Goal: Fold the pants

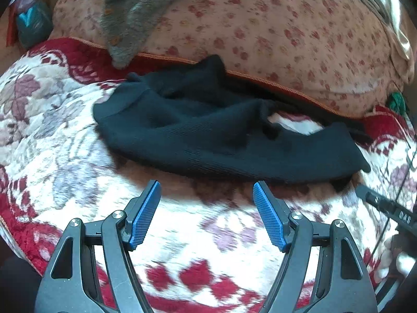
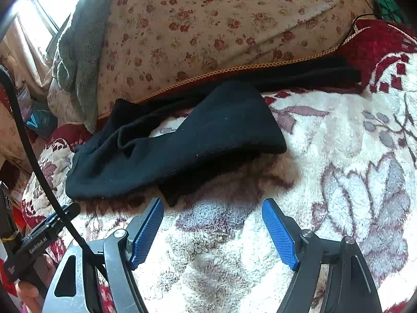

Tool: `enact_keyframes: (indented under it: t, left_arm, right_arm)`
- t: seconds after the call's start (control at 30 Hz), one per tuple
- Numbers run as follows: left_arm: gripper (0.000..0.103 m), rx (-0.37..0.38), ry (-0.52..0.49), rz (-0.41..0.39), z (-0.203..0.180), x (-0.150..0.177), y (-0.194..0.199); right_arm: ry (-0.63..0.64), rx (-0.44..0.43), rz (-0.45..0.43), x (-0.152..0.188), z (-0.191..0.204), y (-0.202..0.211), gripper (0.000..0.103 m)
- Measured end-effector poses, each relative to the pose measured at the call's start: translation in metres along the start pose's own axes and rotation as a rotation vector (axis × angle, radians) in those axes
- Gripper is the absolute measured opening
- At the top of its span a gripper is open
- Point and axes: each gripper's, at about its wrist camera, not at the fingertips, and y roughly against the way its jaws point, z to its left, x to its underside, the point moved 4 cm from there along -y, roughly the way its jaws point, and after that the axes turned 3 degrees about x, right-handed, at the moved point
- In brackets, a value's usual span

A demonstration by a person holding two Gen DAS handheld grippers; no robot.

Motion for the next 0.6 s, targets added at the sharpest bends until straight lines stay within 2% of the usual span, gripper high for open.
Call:
enact_keyframes:
  t: [0.17,0.3,0.43,0.6]
  left_arm:
    - [0.074,-0.054,0.086,-0.018,0.039,-0.014,-0.001]
    - [0.074,-0.085,0.171,-0.015,0.071,-0.021,-0.008]
    - [0.074,-0.082,0.223,-0.005,0.082,-0.025,-0.017]
    - [0.074,-0.067,0.232,-0.004,0.078,-0.031,-0.028]
  right_arm:
    - [-0.013,-0.047,0.007,-0.002,0.004,-0.001,0.077]
    - [-0.087,-0.077,0.010,-0.009,-0.009,-0.003,0.077]
    - [-0.156,-0.122,0.014,-0.018,-0.021,-0.005,0.077]
    - [-0.303,-0.241,0.015,-0.026,-0.038,-0.009,0.077]
